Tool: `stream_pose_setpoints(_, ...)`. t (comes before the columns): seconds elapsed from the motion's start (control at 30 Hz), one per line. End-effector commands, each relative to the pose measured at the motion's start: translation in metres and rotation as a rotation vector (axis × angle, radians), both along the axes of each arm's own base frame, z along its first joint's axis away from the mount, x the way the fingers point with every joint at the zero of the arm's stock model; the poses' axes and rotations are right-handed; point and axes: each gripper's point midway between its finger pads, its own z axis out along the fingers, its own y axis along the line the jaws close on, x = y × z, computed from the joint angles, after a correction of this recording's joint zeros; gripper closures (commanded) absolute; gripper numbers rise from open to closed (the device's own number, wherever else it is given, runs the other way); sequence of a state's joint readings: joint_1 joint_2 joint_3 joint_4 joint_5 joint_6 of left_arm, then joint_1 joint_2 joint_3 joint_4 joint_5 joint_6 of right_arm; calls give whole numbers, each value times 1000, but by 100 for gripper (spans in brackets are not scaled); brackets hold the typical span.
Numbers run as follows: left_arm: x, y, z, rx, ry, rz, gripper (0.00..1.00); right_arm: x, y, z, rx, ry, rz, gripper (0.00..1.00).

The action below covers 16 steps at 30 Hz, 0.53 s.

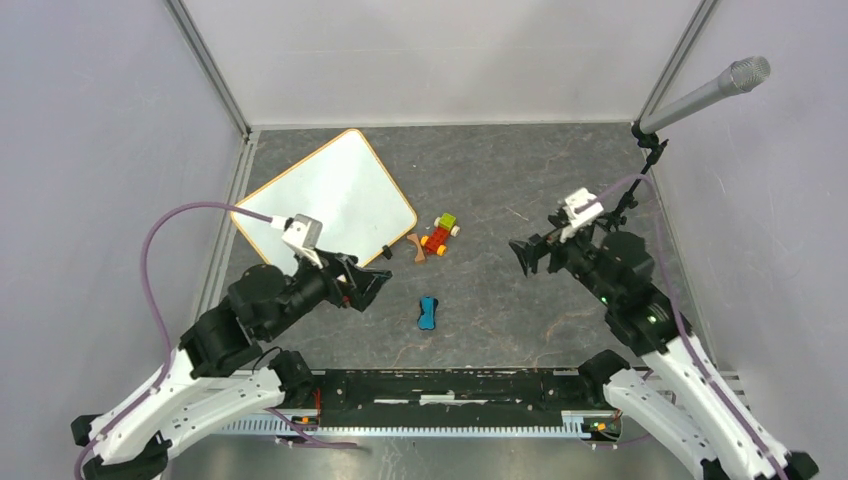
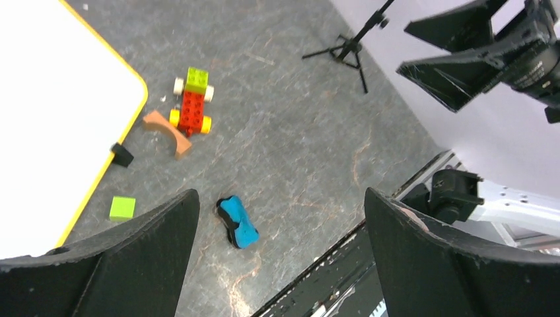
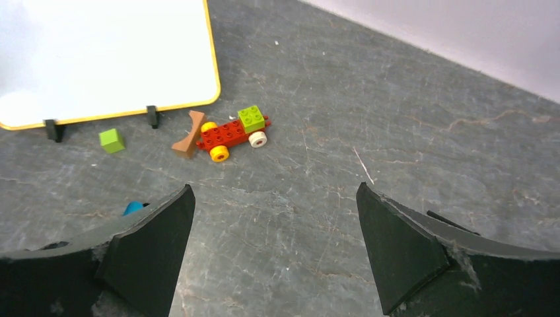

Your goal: Erase the whiteboard

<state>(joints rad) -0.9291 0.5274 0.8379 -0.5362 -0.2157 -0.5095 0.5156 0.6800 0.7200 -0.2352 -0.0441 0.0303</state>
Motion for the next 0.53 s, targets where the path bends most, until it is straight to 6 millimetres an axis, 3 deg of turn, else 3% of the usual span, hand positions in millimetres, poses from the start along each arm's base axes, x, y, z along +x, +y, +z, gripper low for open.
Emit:
stream_pose_setpoints(0.0, -6, 12, 48, -73, -172, -21, 0, -43, -13, 29, 11, -25, 62, 2)
stream_pose_setpoints(0.17, -16, 31, 76, -105, -245, -6, 0, -66, -37, 61, 52, -96, 1, 2)
stream_pose_setpoints(0.33, -22, 47, 93, -138, -293, 15, 0, -71, -59, 82, 80, -140, -95, 2)
stream_pose_setpoints(0.5, -27, 60, 102, -159, -316, 42, 0, -76, -62, 94, 110, -165, -102, 2)
